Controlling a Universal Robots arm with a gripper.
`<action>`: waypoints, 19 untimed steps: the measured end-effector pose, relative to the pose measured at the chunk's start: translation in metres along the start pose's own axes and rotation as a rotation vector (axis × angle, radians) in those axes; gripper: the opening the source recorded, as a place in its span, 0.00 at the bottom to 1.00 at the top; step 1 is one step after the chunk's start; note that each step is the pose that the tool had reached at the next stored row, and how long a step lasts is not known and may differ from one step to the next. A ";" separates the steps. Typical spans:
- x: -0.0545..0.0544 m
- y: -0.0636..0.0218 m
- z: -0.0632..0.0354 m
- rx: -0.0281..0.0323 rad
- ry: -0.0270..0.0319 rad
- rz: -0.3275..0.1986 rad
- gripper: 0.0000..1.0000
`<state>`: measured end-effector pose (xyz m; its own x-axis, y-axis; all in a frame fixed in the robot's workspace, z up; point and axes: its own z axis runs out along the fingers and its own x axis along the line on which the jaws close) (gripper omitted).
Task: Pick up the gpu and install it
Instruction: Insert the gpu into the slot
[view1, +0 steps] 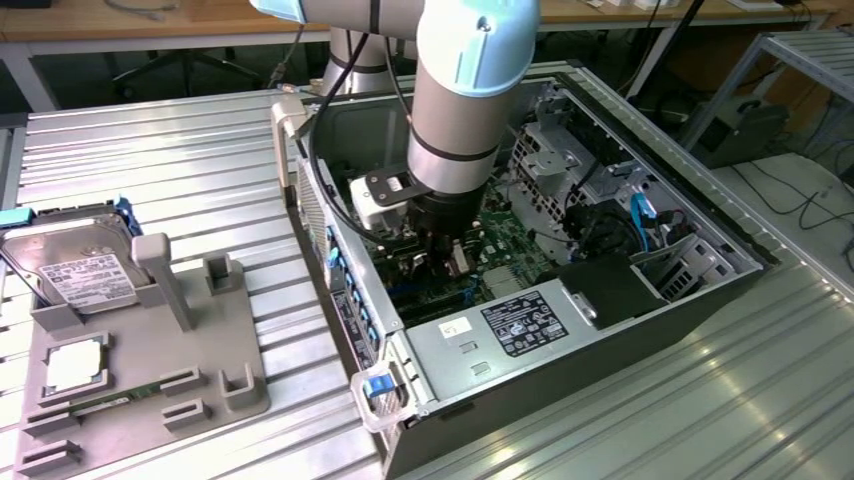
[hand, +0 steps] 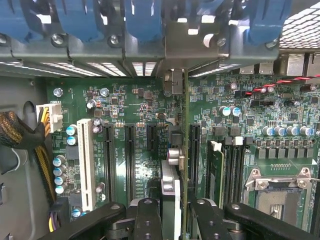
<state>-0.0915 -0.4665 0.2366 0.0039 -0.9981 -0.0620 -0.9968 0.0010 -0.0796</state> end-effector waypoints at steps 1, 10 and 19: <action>0.000 0.0000 0.0000 0.0000 0.0000 0.000 0.28; 0.000 0.0004 0.0011 0.0000 0.0002 0.000 0.28; 0.000 0.0014 0.0064 -0.0001 -0.0003 0.000 0.28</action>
<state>-0.0924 -0.4666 0.2301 0.0041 -0.9980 -0.0624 -0.9968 0.0009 -0.0795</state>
